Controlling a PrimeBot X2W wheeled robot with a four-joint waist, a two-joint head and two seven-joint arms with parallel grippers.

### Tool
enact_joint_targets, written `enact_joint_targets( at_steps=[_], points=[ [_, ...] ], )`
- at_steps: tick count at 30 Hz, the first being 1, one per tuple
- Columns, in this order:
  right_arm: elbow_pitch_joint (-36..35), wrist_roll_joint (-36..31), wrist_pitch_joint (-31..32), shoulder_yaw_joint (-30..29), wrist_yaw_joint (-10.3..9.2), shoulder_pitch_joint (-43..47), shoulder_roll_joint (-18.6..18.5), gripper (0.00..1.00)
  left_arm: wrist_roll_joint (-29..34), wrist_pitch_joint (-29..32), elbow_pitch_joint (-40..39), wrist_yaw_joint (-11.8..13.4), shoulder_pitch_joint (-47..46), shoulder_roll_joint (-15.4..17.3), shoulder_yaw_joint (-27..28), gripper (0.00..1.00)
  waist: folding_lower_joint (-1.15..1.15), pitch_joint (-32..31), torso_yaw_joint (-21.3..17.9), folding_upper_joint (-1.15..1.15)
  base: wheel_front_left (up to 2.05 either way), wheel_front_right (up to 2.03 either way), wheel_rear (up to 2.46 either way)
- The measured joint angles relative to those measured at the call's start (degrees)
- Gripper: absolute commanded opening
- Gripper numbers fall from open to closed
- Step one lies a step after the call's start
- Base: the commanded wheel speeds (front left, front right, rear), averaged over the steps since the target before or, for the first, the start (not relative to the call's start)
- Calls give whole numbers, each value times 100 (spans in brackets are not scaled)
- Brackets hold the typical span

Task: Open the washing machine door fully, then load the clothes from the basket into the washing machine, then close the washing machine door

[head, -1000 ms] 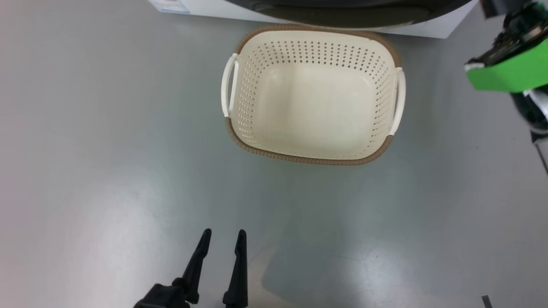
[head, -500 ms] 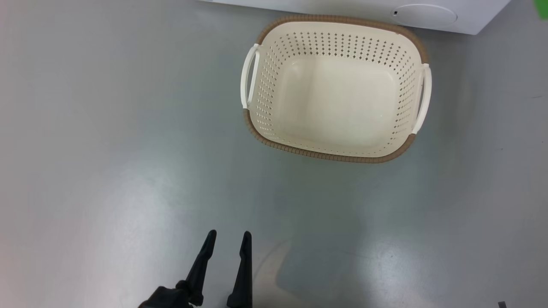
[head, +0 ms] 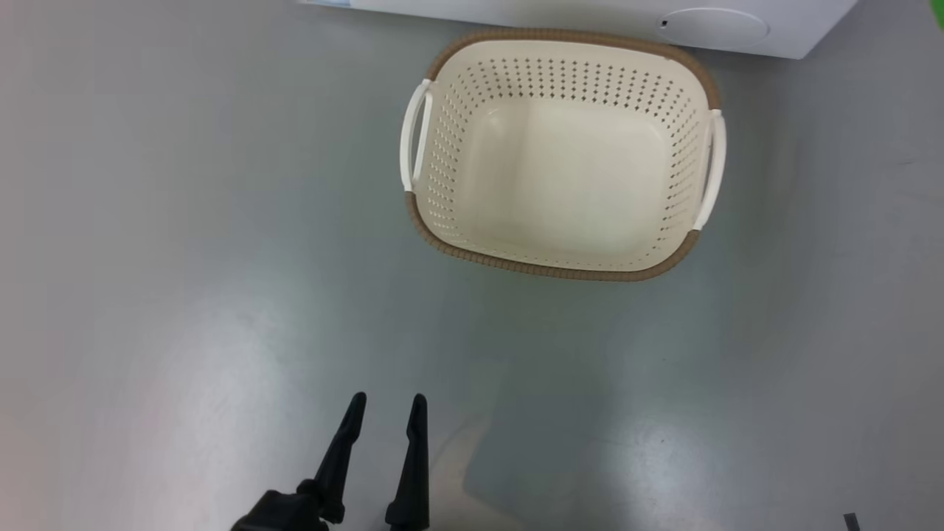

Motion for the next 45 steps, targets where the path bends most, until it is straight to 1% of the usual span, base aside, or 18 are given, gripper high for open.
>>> enact_joint_targets(
  at_steps=[2, 3, 4, 5, 6, 8, 9, 10, 11, 15, 17, 20, 23, 28, 31, 36, 41, 45],
  points=[
    [-232, 57, 15, -92, -2, 218, 8, 0, -1, 0, 42, 0, -25, -1, 53, 100, 0, -54, -72, 0, 0, 0, 0],
    [-361, 66, 15, -144, -2, 382, 35, 12, -2, 0, 62, -3, -44, -3, 103, 100, 0, -92, -107, 0, 0, 0, 0],
    [-486, 120, 15, -203, -3, 593, 103, 12, -3, 0, 93, -8, -63, -4, 168, 100, 0, -140, -144, 0, 0, 0, 0],
    [-575, 165, 15, -244, -3, 825, 181, 34, -4, 0, 142, -13, -95, -3, 232, 100, 0, -192, -183, 0, 0, 0, 0],
    [-656, 191, 15, -311, -3, 1078, 283, 34, -16, 0, 186, -45, -122, -4, 309, 100, 0, -250, -223, 0, 0, 0, 0],
    [-797, 283, 15, -417, -3, 1596, 450, 45, -51, 0, 285, -84, -163, -4, 474, 100, 0, -386, -311, 0, 0, 0, 0],
    [-857, 308, 16, -494, -3, 1846, 528, 55, -51, 0, 354, -105, -175, -4, 555, 100, 0, -462, -355, 0, 0, 0, 0],
    [-926, 316, 15, -558, -3, 2100, 597, 88, -59, 0, 422, -141, -178, -5, 638, 100, 0, -547, -401, 0, 0, 0, 0],
    [-988, 318, 16, -610, -3, 2341, 672, 100, -70, 0, 501, -159, -177, -5, 728, 100, 0, -636, -448, 0, 0, 0, 0],
    [-1124, 302, 16, -728, -5, 3339, 950, 100, -310, 0, 735, -303, -112, -7, 1105, 100, 0, -1052, -647, 0, 0, 0, 0],
    [-1165, 288, 16, -769, -5, 3830, 1078, 100, -386, 0, 826, -421, -16, -5, 1312, 100, 0, -1286, -745, 0, 0, 0, 0],
    [-1206, 83, 23, -806, -5, 4531, 1229, 100, -370, 0, 975, -671, 271, -4, 1550, 100, 0, -1669, -897, 0, 0, 0, 0],
    [-1243, 43, 24, -979, -5, 5159, 1448, 100, -344, 0, 1067, -922, 616, -1, 1711, 100, 0, -2068, -1049, 0, 0, 0, 0],
    [-1386, -127, 25, -1216, -7, 5982, 1645, 100, -248, 0, 1101, -1012, 1031, 7, 1975, 100, 0, -2688, -1314, 0, 0, 0, 0],
    [-1530, -320, 24, -1484, -7, 6291, 1715, 100, -163, 0, 1070, -1021, 1078, 8, 2052, 100, 0, -2976, -1478, 0, 0, 0, 0],
    [-1657, -505, 25, -1935, -7, 6776, 1837, 100, -116, 0, 1005, -1150, 1160, 8, 2171, 100, 0, -3341, -1697, 0, 0, 0, 0],
    [-1702, -744, 34, -2284, -7, 7253, 2014, 100, -48, 0, 980, -1272, 1268, 9, 2239, 100, 0, -3615, -1771, 0, 0, 0, 0],
    [-1690, -791, 49, -2384, -7, 7432, 2115, 100, -43, 0, 979, -1323, 1307, 9, 2279, 100, 0, -3710, -1755, 0, 0, 0, 0]
  ],
)
